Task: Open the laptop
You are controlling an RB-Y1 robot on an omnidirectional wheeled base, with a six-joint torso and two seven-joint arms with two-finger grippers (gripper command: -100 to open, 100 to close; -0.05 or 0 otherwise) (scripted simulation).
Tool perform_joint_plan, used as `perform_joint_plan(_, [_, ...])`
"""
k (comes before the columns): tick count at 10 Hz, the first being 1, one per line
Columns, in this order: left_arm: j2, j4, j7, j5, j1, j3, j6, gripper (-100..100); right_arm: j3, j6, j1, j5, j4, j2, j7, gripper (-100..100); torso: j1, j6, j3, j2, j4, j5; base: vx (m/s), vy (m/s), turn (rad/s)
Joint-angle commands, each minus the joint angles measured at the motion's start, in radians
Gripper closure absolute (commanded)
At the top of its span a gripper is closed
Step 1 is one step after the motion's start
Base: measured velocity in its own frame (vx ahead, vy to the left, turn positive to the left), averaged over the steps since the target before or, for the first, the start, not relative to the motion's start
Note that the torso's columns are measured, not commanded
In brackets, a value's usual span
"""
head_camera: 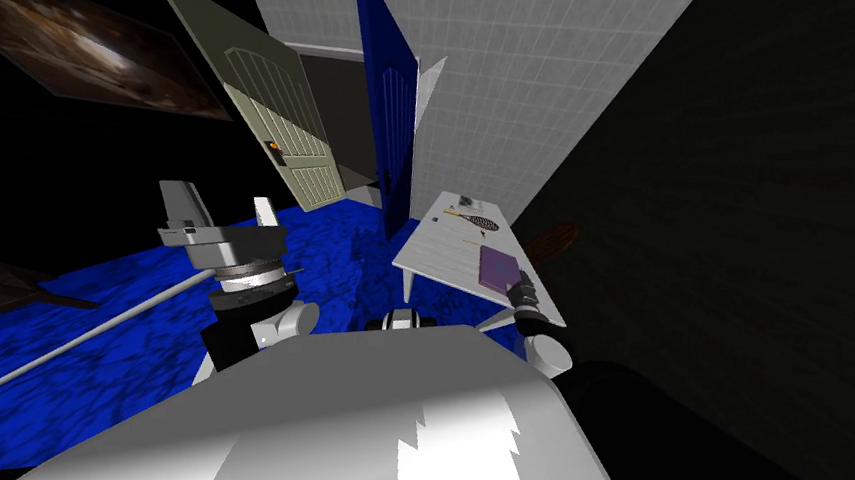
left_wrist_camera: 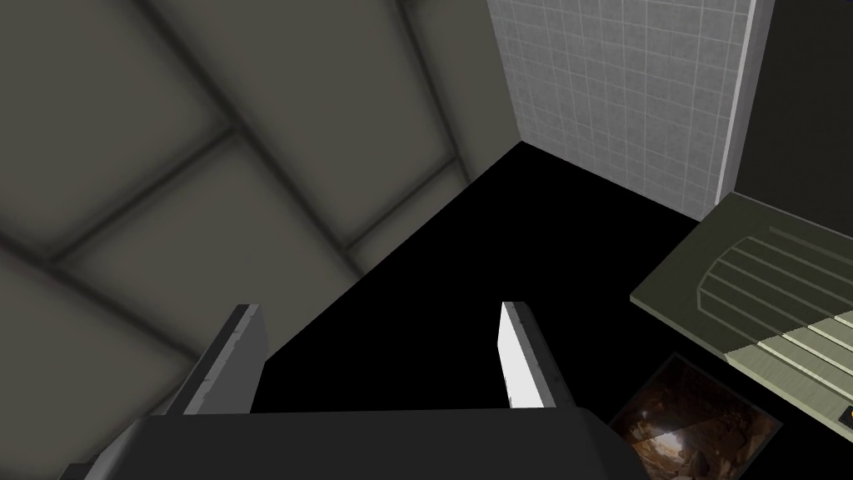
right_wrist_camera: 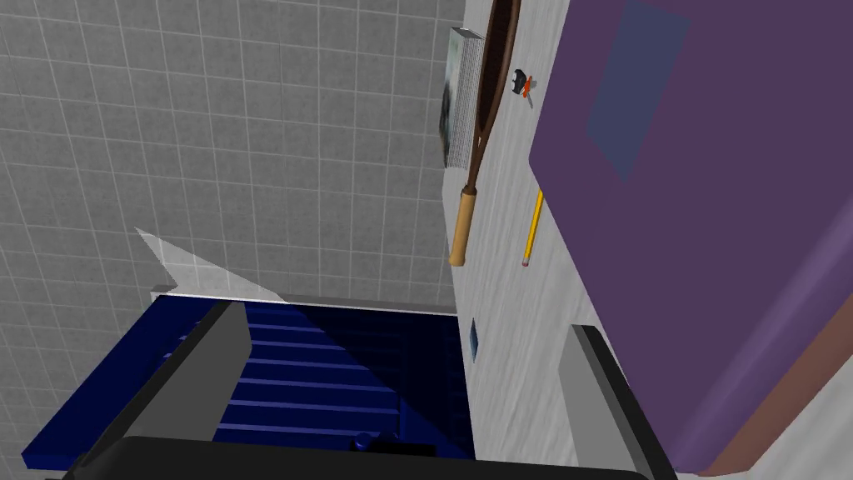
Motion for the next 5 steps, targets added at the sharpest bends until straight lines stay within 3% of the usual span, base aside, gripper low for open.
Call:
perform_joint_plan(1, [0.0,0.0,0.0,0.0,0.0,0.0,0.0,0,0.002,0.014,-0.048,0.069,0.03,-0.003,0.091,-100,-0.001,0.001,-0.002,-0.002,-0.001,0.0,0.001,-0.009,0.001])
perform_joint_plan(4, [0.0,0.0,0.0,0.0,0.0,0.0,0.0,0,0.002,0.014,-0.048,0.153,0.03,-0.003,0.175,-100,0.001,0.001,-0.001,-0.001,0.0,0.0,0.005,-0.004,-0.002])
perform_joint_plan(5, [0.0,0.0,0.0,0.0,0.0,0.0,0.0,0,0.002,0.014,-0.048,0.18,0.03,-0.003,0.175,-100,0.002,0.001,0.0,0.0,0.0,0.0,0.0,0.0,0.0])
